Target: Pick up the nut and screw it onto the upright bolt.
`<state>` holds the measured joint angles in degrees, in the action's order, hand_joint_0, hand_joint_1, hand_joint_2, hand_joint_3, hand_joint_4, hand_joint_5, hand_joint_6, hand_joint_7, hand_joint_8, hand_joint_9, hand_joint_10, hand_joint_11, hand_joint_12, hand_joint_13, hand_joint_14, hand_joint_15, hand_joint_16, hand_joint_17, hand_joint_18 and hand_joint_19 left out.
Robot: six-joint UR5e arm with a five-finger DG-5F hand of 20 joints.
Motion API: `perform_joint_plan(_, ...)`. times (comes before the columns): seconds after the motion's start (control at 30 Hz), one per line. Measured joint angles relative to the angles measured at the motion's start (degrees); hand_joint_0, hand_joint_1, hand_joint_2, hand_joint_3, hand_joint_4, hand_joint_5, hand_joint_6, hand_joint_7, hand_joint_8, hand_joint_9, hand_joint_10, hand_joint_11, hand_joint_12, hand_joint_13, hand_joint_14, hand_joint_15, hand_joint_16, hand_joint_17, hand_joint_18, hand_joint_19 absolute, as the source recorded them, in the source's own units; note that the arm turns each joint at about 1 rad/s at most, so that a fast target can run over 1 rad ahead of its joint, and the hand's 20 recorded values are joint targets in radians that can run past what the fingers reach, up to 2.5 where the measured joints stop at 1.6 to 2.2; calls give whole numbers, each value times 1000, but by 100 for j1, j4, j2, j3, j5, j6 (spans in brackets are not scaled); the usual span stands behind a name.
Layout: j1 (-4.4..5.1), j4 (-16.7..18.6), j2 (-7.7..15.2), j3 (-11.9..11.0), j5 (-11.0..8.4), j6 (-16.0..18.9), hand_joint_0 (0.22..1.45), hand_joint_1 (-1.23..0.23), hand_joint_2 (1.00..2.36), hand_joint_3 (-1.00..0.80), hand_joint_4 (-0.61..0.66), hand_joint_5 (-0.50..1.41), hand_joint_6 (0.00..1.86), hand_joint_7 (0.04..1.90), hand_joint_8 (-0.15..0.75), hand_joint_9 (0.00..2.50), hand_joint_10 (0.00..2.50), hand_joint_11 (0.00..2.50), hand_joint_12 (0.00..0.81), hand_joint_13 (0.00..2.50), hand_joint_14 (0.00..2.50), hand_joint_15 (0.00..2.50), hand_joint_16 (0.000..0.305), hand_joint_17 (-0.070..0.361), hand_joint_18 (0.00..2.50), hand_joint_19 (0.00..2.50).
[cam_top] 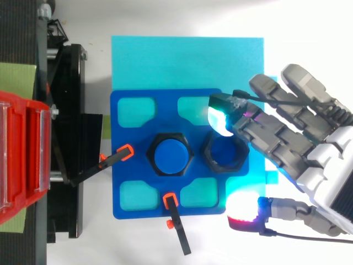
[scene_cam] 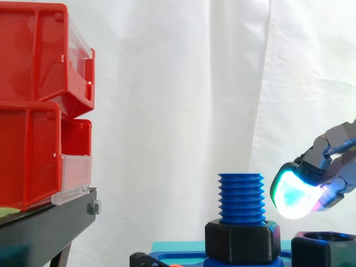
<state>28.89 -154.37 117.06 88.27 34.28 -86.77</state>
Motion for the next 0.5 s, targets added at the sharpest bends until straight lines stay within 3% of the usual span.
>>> perform_joint_plan(0.3,-37,149,16,0,-34,-111,338,-583,1000,-500,247,-244,502,709,303,330,0,0,426,357,0,0,54,122,102,0)
perform_joint_plan(0.5,-8,97,24,2,-235,-127,336,-590,1000,-500,247,-244,502,710,305,330,0,0,427,355,0,0,55,124,101,0)
